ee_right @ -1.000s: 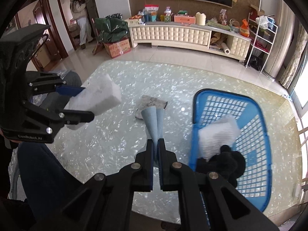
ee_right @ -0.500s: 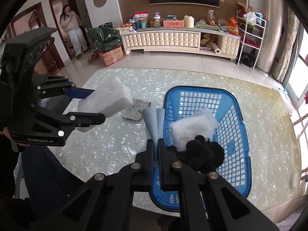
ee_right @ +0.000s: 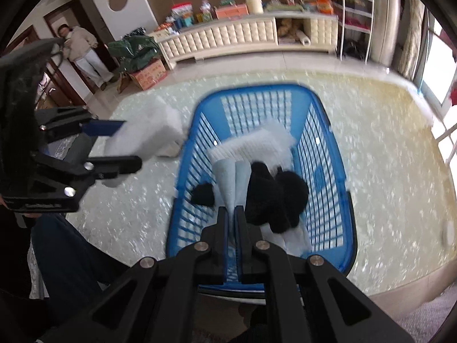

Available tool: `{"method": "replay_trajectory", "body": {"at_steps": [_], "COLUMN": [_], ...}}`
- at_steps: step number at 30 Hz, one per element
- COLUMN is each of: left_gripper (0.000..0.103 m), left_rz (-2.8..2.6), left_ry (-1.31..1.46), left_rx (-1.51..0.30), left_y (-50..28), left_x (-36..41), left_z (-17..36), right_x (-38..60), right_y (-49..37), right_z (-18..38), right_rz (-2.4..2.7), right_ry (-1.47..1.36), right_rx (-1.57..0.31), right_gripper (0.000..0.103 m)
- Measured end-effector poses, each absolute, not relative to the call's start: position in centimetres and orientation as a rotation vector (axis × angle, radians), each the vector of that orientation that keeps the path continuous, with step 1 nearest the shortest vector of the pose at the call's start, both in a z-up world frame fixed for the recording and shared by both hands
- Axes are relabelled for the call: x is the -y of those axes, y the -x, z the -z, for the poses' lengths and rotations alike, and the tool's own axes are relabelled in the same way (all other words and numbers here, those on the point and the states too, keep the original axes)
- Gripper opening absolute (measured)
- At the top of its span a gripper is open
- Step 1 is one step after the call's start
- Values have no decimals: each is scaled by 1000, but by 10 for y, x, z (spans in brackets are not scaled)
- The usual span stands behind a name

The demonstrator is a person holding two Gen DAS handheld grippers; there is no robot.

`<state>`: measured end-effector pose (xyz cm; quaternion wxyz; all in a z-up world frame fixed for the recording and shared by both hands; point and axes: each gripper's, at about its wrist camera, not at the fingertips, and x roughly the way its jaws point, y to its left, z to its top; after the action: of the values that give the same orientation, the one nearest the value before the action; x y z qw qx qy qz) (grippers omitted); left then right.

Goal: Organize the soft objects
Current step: 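Release the blue cloth into the basket with the right tool while the left tool holds the foam pad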

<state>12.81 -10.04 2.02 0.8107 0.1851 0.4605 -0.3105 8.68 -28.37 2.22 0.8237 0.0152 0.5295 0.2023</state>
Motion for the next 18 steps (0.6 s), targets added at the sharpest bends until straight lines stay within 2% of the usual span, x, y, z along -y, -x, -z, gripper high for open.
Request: {"method": "replay_trajectory", "body": {"at_steps": [18], "left_gripper": [48], "left_rz": [699], "left_ry": [-417], "left_rx": [-1044], "left_y": [-145], "left_x": [131], "left_z": [7], "right_x": [286], "right_y": [-90], "right_z": [18], "right_rz": [-422], "right_ry": [87], "right_rx": [-1329], "right_gripper": [4]}}
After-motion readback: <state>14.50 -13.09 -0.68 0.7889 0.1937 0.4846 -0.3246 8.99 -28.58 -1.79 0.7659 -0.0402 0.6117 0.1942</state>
